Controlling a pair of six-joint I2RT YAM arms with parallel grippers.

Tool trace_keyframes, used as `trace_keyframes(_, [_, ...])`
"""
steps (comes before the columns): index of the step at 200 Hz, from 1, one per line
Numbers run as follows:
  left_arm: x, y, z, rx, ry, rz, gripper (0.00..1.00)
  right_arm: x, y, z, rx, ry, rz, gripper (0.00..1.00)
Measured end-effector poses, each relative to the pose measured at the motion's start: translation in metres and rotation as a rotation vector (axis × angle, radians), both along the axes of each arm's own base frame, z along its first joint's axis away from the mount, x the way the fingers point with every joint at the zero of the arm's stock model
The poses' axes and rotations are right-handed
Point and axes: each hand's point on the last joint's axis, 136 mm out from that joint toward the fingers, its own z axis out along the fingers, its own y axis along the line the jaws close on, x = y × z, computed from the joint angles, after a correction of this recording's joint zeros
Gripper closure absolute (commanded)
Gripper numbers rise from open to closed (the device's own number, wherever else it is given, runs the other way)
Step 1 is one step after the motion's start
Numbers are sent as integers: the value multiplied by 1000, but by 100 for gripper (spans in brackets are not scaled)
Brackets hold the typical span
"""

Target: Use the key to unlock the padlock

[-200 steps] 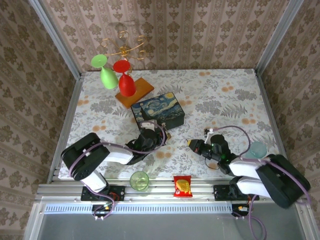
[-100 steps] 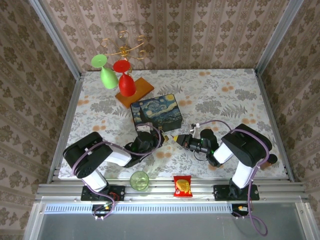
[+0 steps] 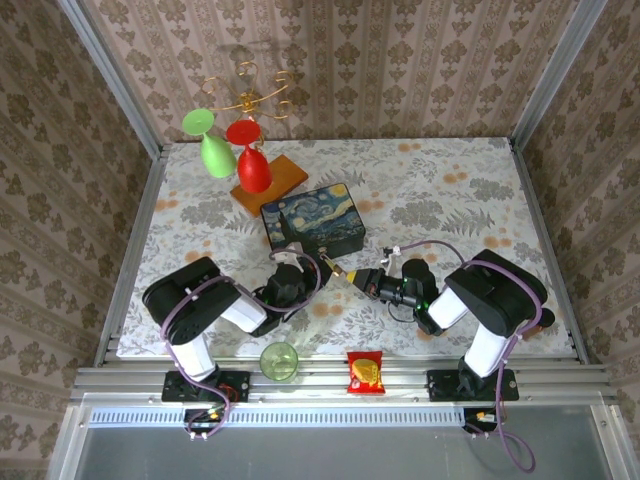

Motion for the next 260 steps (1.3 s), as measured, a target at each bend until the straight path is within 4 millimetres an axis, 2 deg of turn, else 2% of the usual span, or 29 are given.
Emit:
trace_keyframes(59, [2,0,5,-37,-7,17,100,-6,-6,4,12,9,-16,100])
trace_keyframes(107, [2,1,7,-56,-6,22,100,-10,0,5,22,17,-1,100])
trace_keyframes(215, [-1,-2,10,-73,2,28,100,-1,3,10,43,14,-13,100])
trace_keyframes(260, [-2,-4,-3,22,1,5,100,2,-3,2,26,29,-45,100])
